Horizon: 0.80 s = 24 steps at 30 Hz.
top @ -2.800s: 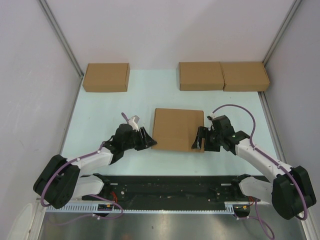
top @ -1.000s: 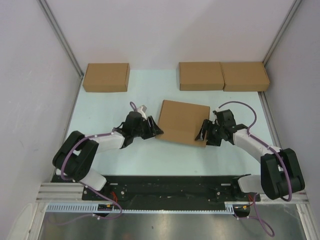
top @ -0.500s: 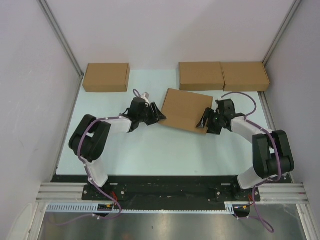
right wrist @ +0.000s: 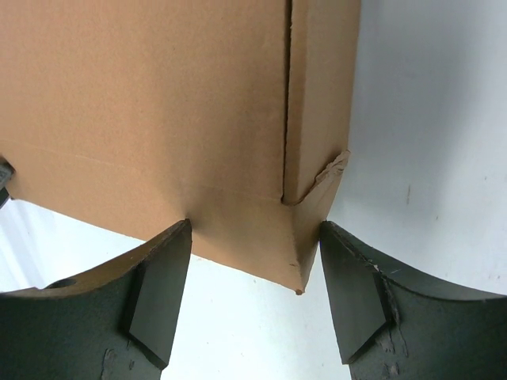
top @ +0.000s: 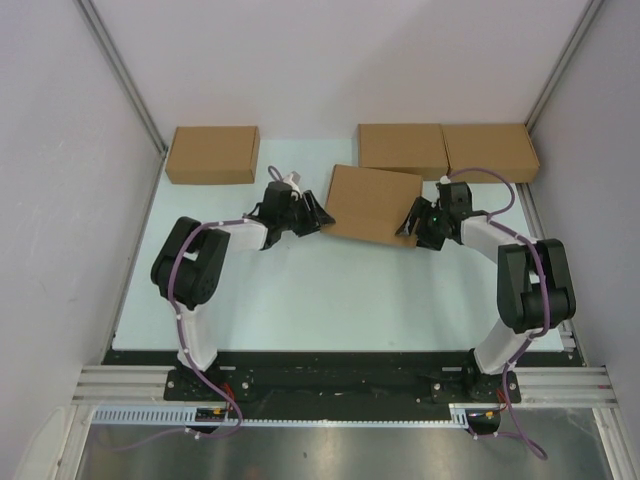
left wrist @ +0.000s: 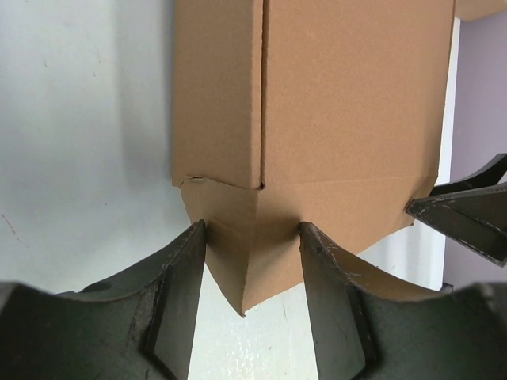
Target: Fold the paper box
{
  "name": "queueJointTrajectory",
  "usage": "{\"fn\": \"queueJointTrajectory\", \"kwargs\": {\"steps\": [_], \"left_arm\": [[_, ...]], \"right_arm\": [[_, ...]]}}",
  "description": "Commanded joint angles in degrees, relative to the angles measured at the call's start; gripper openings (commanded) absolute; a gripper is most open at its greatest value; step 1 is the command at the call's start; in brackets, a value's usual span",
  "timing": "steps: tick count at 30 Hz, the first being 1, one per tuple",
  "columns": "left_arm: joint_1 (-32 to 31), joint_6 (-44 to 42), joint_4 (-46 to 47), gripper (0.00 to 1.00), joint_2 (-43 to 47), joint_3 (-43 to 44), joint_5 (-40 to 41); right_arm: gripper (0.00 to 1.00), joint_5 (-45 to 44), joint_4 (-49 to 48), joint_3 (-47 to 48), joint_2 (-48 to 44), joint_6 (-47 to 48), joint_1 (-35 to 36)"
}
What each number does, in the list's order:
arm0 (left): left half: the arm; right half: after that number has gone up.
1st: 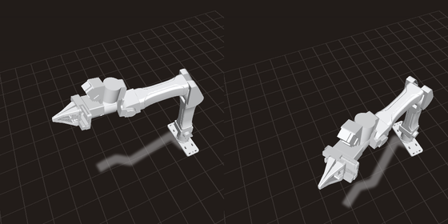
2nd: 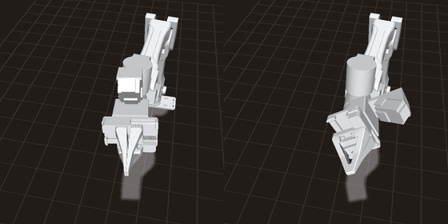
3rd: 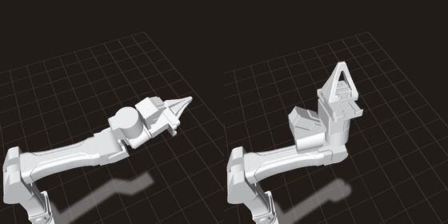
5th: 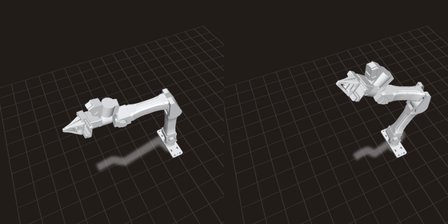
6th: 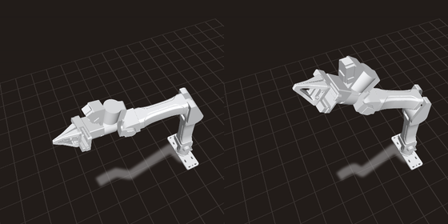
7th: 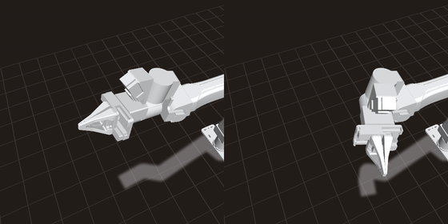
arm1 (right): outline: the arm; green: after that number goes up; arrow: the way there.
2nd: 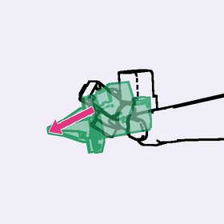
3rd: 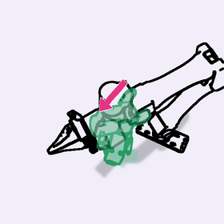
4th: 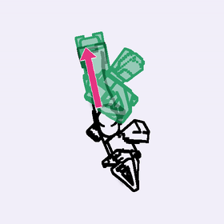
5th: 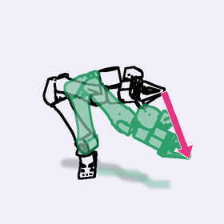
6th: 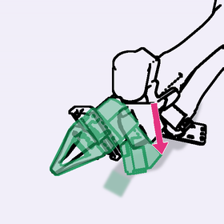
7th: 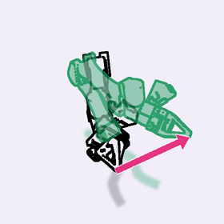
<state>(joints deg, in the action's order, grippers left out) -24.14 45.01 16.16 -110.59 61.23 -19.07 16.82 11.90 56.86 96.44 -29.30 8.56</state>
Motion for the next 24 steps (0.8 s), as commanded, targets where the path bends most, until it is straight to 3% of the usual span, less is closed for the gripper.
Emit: {"fn": "queueJointTrajectory", "kwargs": {"steps": [1,24], "left_arm": [[-0.12,1.04,2.82,0.55,-0.95,3.19,-6.33],[1.29,-0.01,-1.13,0.55,-0.68,4.95,-6.07]], "right_arm": [[0.7,3.13,-5.13,4.05,1.9,-0.94,0.32],[0.68,3.05,-4.26,6.77,3.58,-1.73,-0.29]]}}
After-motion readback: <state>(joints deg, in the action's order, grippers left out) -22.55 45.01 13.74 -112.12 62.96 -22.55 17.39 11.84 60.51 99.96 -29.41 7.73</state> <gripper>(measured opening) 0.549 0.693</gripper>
